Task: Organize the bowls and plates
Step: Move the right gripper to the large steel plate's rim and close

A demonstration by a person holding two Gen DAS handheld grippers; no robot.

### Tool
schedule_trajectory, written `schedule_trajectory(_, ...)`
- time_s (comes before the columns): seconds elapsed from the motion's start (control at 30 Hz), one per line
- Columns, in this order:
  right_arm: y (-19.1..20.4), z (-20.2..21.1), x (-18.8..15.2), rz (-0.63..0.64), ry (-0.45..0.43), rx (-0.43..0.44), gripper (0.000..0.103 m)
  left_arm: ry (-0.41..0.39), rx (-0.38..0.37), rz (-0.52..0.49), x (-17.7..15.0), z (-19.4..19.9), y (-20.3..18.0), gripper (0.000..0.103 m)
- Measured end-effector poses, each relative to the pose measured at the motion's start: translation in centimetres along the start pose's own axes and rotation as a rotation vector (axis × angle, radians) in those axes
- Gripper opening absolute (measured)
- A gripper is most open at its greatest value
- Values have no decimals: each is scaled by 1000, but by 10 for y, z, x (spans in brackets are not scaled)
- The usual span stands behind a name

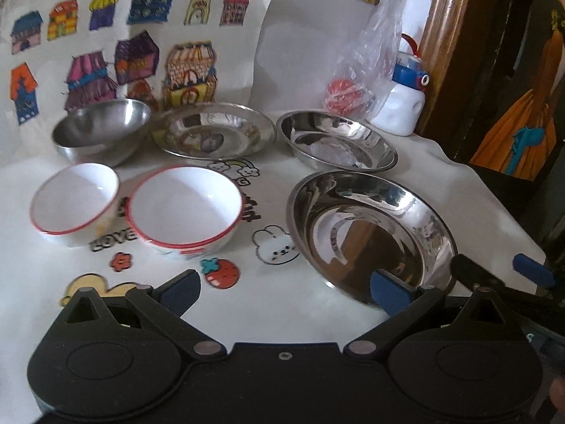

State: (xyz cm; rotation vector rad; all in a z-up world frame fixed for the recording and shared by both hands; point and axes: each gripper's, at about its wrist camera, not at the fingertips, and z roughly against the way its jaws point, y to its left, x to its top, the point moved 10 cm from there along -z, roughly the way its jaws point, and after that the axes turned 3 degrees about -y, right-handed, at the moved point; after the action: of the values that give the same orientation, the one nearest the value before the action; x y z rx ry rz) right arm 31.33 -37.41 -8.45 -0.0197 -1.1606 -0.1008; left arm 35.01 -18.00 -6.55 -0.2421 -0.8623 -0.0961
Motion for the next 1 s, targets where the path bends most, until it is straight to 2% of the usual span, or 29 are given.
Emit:
schedule_trajectory(0.1,2,-11,-1,11,14,23,103,-14,22,8,5,-7,-1,102)
schedule_trajectory(0.27,7,-19,-2,19,25,56,101,-11,11,23,8,-15,-5,95)
schedule_trajectory(0.5,12,-24,-4,42,58,85,88,4,1,57,8,-22,-5,76)
schedule_trajectory(0.57,13,-26,-4,50,65,92,83,5,5,69,7,-23,-4,70)
schedule_trajectory(0.63,14,-26,-5,47,68,100,73,11,1,73,7,-23,-5,57)
schedule_trajectory(1.0,24,-27,-4,18,89,143,36,-4,-15,4,9,-20,-16,26)
